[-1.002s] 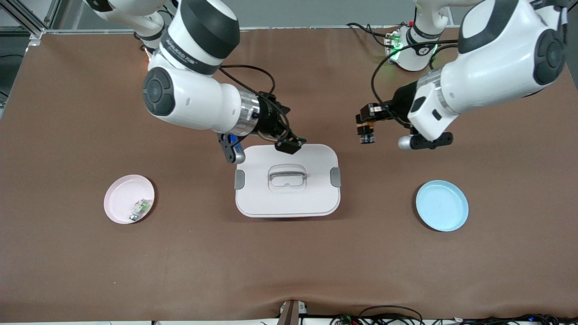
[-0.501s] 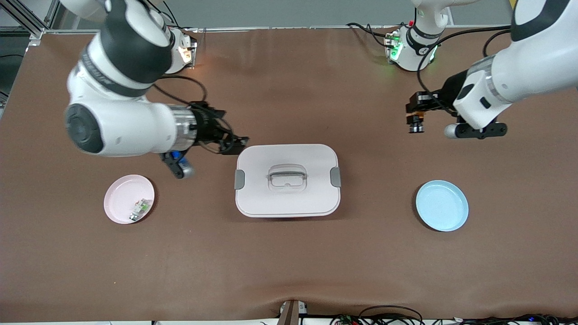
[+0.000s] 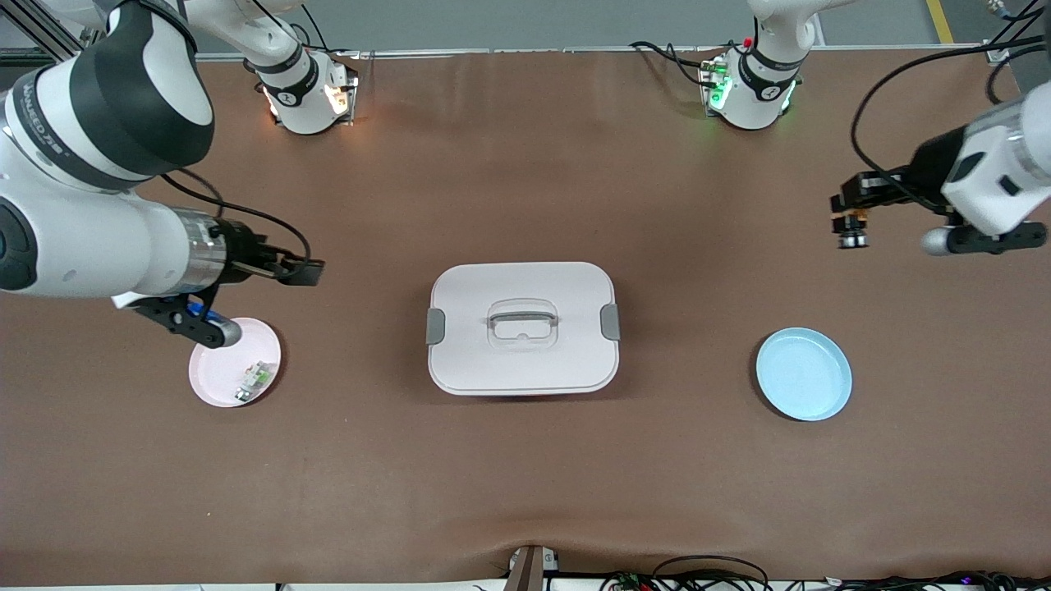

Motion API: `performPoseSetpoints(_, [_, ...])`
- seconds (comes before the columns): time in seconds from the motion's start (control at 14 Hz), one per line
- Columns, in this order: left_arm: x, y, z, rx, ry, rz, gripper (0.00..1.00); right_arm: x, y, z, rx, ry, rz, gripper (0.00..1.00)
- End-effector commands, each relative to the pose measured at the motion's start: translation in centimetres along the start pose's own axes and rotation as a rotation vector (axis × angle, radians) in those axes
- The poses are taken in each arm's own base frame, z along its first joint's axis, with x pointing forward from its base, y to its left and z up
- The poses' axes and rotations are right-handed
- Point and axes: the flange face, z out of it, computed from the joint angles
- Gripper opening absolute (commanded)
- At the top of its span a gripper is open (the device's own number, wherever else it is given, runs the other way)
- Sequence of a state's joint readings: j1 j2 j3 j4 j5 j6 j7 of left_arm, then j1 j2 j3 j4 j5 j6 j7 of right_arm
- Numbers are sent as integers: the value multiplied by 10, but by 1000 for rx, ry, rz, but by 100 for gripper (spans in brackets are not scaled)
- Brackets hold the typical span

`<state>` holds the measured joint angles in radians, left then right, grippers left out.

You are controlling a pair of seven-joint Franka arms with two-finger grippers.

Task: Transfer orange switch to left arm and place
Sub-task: 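Open the right gripper and pull both grippers apart, then carry the switch with the left gripper toward the light-blue plate while the right gripper retracts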

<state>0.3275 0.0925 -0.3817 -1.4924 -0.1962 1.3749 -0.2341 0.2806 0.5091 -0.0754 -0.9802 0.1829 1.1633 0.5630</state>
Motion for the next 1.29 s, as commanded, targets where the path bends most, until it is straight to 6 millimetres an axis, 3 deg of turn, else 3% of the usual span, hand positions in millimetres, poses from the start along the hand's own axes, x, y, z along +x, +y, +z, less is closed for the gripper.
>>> performPoseSetpoints(0.0, [2, -23, -13, 56, 65, -34, 16, -1, 15, -10, -84, 68, -148, 100])
performPoseSetpoints(0.21, [17, -57, -21, 33, 128, -153, 16, 9, 48, -32, -122, 141, -276, 100])
performPoseSetpoints(0.36, [26, -65, -23, 6, 167, -312, 16, 10, 63, -46, -133, 198, -332, 100])
performPoseSetpoints(0.57, [43, -69, -13, -19, 189, -454, 16, 16, 111, -59, -100, 270, -364, 100])
performPoseSetpoints(0.93, [69, -91, 6, -60, 179, -677, 15, 17, 182, -45, -54, 323, -330, 100])
performPoseSetpoints(1.22, [87, -95, 21, -81, 189, -847, 15, 17, 215, -46, -35, 344, -279, 100])
